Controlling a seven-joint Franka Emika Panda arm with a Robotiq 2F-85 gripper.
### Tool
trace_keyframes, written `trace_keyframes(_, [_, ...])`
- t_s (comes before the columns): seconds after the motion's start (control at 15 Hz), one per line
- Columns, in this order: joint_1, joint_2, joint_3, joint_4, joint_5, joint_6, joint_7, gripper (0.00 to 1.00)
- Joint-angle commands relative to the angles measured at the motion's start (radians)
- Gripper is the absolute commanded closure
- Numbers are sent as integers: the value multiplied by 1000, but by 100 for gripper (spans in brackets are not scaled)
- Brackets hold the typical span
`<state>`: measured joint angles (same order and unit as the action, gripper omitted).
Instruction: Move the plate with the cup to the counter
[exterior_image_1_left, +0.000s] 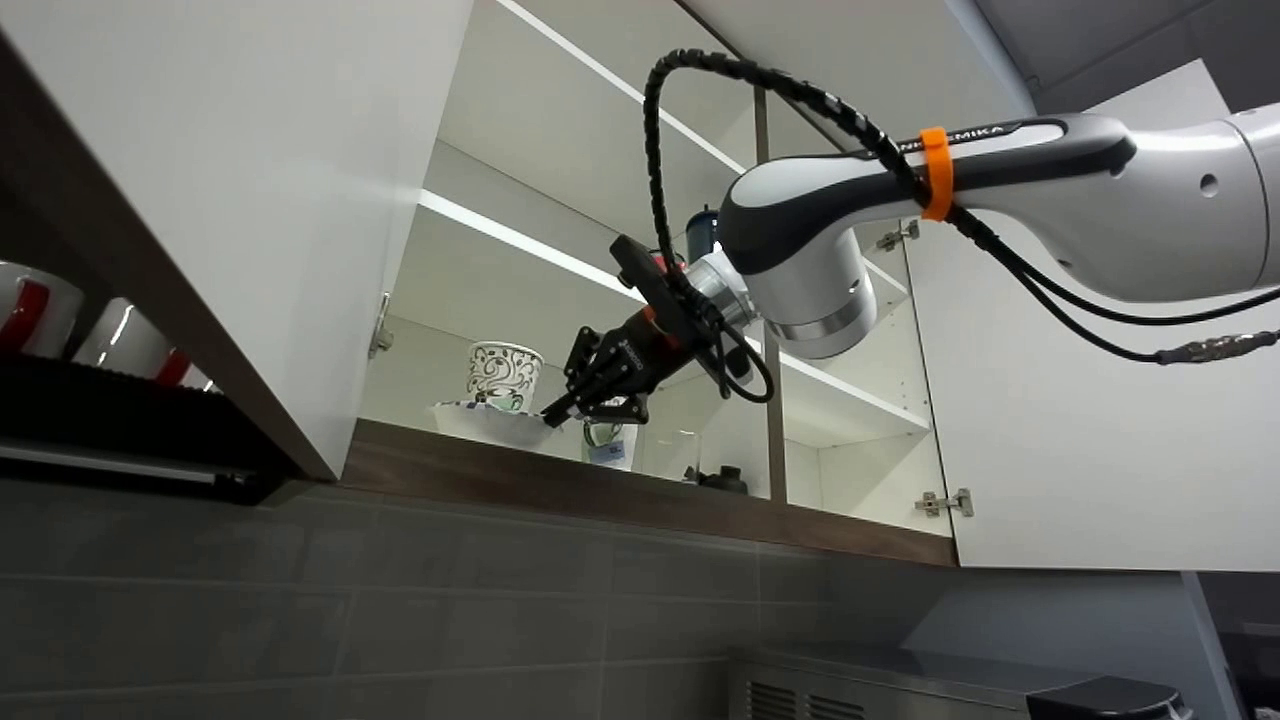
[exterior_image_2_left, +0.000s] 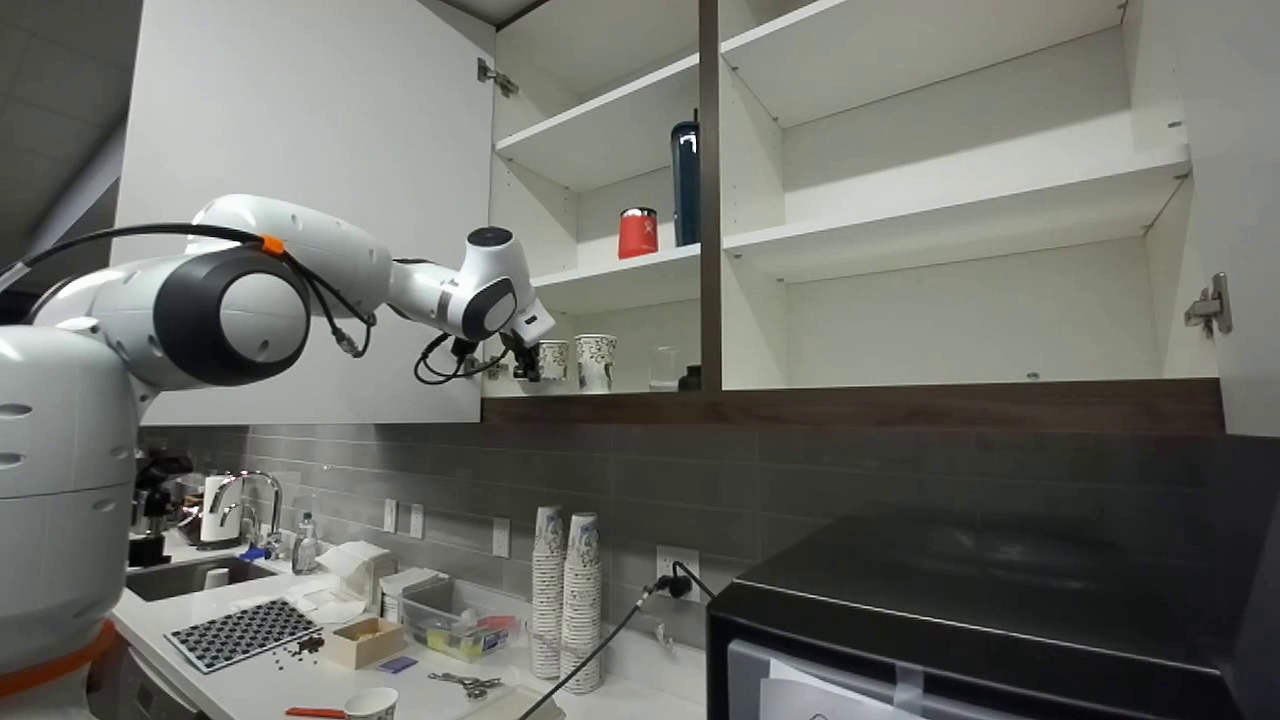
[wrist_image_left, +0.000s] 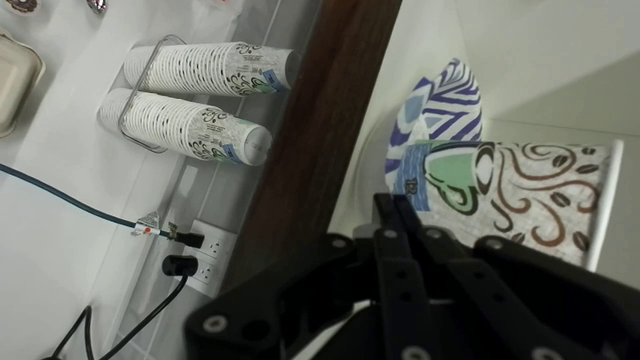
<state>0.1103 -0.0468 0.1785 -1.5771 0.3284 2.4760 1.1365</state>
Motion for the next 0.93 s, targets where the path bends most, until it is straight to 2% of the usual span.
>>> trace_keyframes(0.0, [9, -6, -12, -18, -5, 17, 12, 100])
trace_keyframes(0.2, [9, -6, -16, -16, 7, 12, 8, 100])
trace_keyframes(0.87, [12, -39, -30, -35, 202, 10, -130, 100])
